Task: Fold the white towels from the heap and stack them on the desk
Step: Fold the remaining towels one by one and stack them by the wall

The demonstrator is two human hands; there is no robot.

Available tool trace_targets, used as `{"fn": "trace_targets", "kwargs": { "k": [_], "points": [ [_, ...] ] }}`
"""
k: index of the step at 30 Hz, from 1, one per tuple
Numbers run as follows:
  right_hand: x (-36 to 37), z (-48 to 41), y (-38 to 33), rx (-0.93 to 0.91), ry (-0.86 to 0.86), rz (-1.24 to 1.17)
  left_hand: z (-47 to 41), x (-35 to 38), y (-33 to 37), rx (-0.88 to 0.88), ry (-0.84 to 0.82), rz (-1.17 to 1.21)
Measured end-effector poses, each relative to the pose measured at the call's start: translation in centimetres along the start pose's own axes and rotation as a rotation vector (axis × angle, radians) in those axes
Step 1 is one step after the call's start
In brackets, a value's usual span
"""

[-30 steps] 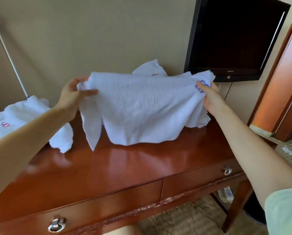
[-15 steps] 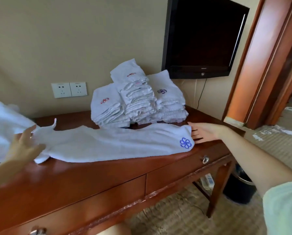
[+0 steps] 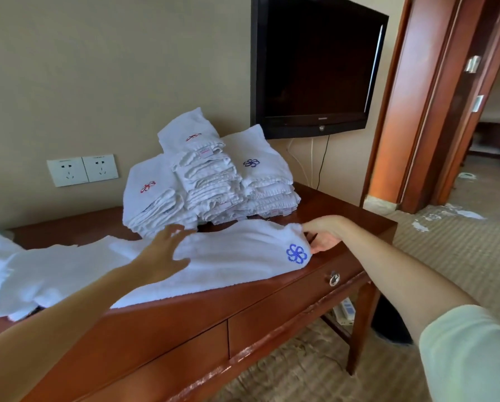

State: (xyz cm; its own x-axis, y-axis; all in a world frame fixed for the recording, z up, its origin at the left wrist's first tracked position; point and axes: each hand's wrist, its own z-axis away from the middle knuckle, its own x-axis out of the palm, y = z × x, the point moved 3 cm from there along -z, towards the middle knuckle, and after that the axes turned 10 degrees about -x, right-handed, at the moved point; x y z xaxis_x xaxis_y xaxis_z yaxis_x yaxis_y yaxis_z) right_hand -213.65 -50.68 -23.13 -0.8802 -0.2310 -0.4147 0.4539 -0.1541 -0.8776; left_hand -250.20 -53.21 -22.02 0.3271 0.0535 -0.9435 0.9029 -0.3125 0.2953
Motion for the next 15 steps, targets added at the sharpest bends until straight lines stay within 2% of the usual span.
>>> {"fn": "trace_targets", "kwargs": {
  "k": [2,4,7,8,10,13,15],
  "points": [
    [-1.0,-1.5,-1.3,-0.049,0.058,0.076,-1.6,2.1,1.0,-0.017,-0.121,-0.036],
    [-0.8,-2.8,-1.8,0.0,0.114,0.163,-2.5,3.6,1.9,-0.016,-0.185,-0.037],
    [-1.4,-4.5,-1.6,-0.012,0.473,0.342,-3.9,4.9,2.1,-0.074,-0.176,-0.049],
    [-1.8,-4.8,-1.9,-0.069,0.612,0.31,-4.4,5.0,1.9,-0.102,-0.157,-0.062],
    [-2.4,-5.7,-2.0,-0.13,0.714,0.087,-5.4,5.1,1.2,-0.162,-0.127,-0.068],
    [-1.7,-5.8,-0.9,-0.041,0.622,-0.25,-6.3,5.0,0.1,-0.214,-0.101,-0.053],
    [-1.7,-5.6,0.0,-0.029,0.622,-0.241,-6.5,4.8,-0.4,-0.226,-0.066,-0.019]
  ]
}}
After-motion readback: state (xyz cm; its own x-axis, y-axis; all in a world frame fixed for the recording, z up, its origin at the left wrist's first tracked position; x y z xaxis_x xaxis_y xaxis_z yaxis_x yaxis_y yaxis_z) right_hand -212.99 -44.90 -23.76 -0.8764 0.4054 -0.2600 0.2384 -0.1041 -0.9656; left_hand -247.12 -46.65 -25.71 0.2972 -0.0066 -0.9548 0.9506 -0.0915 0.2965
